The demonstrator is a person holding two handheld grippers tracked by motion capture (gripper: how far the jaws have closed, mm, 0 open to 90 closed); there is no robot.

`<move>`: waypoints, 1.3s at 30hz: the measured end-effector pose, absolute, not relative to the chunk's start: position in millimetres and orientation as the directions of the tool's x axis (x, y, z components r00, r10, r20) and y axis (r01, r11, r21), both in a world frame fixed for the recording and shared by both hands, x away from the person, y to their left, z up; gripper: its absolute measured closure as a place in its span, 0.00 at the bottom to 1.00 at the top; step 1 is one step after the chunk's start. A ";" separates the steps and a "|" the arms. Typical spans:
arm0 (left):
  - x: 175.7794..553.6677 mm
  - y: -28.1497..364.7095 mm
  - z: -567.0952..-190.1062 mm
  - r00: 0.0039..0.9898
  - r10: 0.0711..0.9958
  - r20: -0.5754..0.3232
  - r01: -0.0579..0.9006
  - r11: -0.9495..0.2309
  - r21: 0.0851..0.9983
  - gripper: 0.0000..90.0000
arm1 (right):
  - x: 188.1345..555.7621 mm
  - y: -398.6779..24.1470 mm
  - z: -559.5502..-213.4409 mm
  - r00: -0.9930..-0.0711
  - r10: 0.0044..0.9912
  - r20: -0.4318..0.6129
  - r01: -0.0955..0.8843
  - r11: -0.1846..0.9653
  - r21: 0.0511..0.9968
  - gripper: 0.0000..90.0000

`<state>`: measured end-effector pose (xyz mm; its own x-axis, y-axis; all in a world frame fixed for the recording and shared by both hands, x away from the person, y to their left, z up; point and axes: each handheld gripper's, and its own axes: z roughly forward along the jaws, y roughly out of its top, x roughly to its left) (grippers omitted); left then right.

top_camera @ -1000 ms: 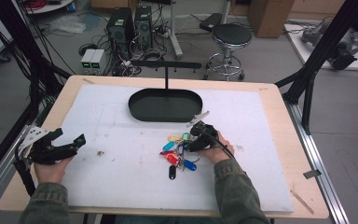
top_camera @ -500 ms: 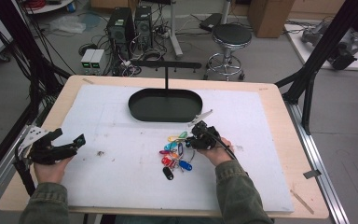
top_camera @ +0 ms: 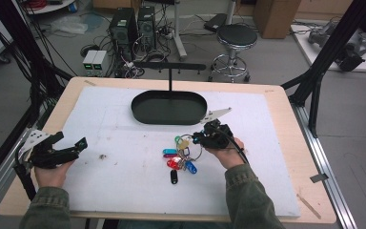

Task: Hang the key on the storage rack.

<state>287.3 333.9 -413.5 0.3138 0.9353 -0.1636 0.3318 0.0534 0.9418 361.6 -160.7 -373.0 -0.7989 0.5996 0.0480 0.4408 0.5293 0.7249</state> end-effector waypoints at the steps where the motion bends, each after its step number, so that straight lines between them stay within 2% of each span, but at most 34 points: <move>1: 287.4 333.7 -413.6 0.315 0.935 -0.164 0.333 0.053 0.941 0.02 | 361.6 -160.7 -373.0 -0.799 0.600 0.048 0.441 0.529 0.725 0.91; 17: 287.8 335.3 -414.3 0.312 0.935 -0.167 0.328 0.059 0.943 0.02 | 367.5 -157.2 -323.2 -0.810 0.586 0.023 0.365 0.474 0.802 0.91; 34: 291.6 336.9 -416.6 0.313 0.937 -0.158 0.331 0.048 0.942 0.02 | 389.2 -139.5 -285.4 -0.837 0.547 -0.015 0.304 0.488 0.818 0.91; 39: 292.9 336.2 -416.4 0.327 0.927 -0.182 0.330 0.068 0.941 0.02 | 396.7 -134.0 -278.4 -0.844 0.537 -0.009 0.295 0.477 0.828 0.91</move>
